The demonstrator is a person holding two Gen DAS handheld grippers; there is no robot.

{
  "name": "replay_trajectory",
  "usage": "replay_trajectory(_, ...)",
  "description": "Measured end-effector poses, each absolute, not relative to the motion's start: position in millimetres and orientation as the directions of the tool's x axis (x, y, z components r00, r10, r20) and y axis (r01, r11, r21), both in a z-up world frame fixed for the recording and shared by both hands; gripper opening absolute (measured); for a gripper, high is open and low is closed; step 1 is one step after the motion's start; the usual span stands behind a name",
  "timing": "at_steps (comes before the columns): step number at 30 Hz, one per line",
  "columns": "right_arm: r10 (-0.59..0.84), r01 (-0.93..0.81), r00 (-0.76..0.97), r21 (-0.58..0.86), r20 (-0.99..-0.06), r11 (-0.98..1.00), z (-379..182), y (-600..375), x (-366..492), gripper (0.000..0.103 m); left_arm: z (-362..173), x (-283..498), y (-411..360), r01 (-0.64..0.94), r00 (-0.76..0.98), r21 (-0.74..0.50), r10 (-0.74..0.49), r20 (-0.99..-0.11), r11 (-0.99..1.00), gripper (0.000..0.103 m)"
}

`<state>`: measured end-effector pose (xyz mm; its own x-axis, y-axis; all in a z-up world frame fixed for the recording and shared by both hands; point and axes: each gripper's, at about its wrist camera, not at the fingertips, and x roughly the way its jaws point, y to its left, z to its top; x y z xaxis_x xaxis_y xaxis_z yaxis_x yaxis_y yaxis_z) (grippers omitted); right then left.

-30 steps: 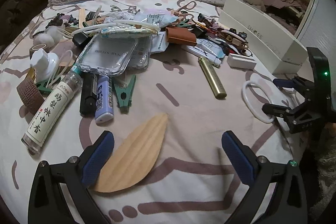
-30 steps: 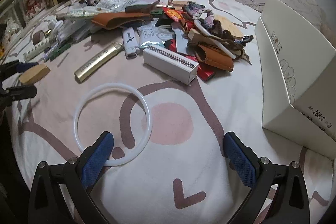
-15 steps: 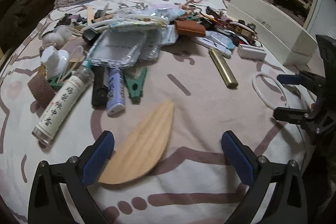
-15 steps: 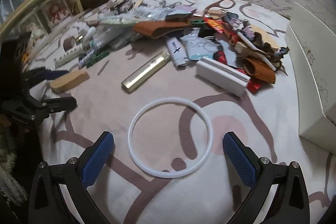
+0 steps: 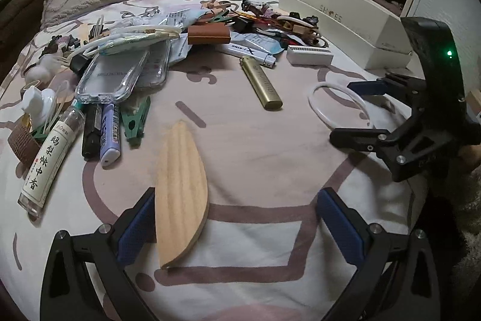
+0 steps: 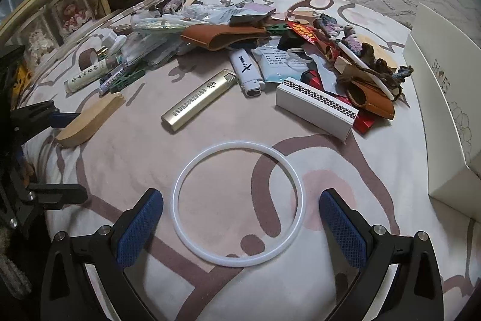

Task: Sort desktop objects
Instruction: 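Align the left tool fingers around the wooden board while the right tool centers over the white ring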

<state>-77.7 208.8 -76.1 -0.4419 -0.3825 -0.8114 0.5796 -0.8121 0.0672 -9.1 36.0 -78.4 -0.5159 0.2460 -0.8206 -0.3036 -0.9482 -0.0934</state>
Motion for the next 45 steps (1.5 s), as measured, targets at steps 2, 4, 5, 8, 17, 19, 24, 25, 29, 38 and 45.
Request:
replay_trajectory(2, -0.377, 0.578, -0.451, 0.057, -0.809, -0.814, -77, 208, -77, 0.103, -80, -11, 38, -0.300, -0.520, -0.073, 0.227, -0.823, -0.951, 0.103)
replay_trajectory(4, -0.370, 0.575, -0.456, 0.049, -0.809, -0.817, -78, 206, -77, 0.103, -82, -13, 39, -0.298, -0.525, -0.054, 0.211, -0.824, -0.953, 0.103)
replay_trajectory(5, -0.369, 0.574, -0.457, 0.048, -0.809, -0.817, -78, 206, -77, 0.103, -82, -14, 39, -0.296, -0.527, -0.050, 0.207, -0.824, -0.954, 0.103)
replay_trajectory(8, -0.369, 0.568, -0.459, 0.053, -0.808, -0.821, -78, 207, -78, 0.103, -83, -18, 37, -0.279, -0.538, -0.046, 0.196, -0.820, -0.959, 0.103)
replay_trajectory(17, -0.369, 0.571, -0.476, 0.038, -0.798, -0.820, -79, 206, -76, 0.103, -83, -28, 20, -0.164, -0.572, -0.048, 0.135, -0.809, -0.985, 0.103)
replay_trajectory(19, -0.366, 0.571, -0.477, 0.034, -0.799, -0.820, -79, 206, -75, 0.103, -82, -29, 16, -0.122, -0.582, -0.024, 0.091, -0.808, -0.992, 0.103)
replay_trajectory(24, -0.353, 0.571, -0.480, 0.019, -0.803, -0.821, -81, 203, -75, 0.103, -83, -29, 9, -0.063, -0.594, 0.009, 0.030, -0.804, -0.998, 0.103)
replay_trajectory(25, -0.352, 0.571, -0.478, 0.019, -0.805, -0.821, -82, 203, -76, 0.103, -84, -28, 10, -0.065, -0.596, 0.021, 0.022, -0.803, -0.998, 0.103)
replay_trajectory(29, -0.365, 0.567, -0.462, 0.047, -0.808, -0.822, -83, 206, -80, 0.103, -85, -28, 10, -0.060, -0.596, 0.027, 0.014, -0.803, -0.998, 0.103)
replay_trajectory(38, -0.350, 0.533, -0.511, 0.029, -0.785, -0.845, -79, 206, -80, 0.103, -88, -26, 9, -0.028, -0.606, 0.003, 0.015, -0.795, -1.000, 0.103)
replay_trajectory(45, -0.337, 0.525, -0.521, 0.016, -0.784, -0.851, -81, 204, -80, 0.103, -90, -22, 10, 0.004, -0.633, 0.002, -0.004, -0.774, -1.000, 0.103)
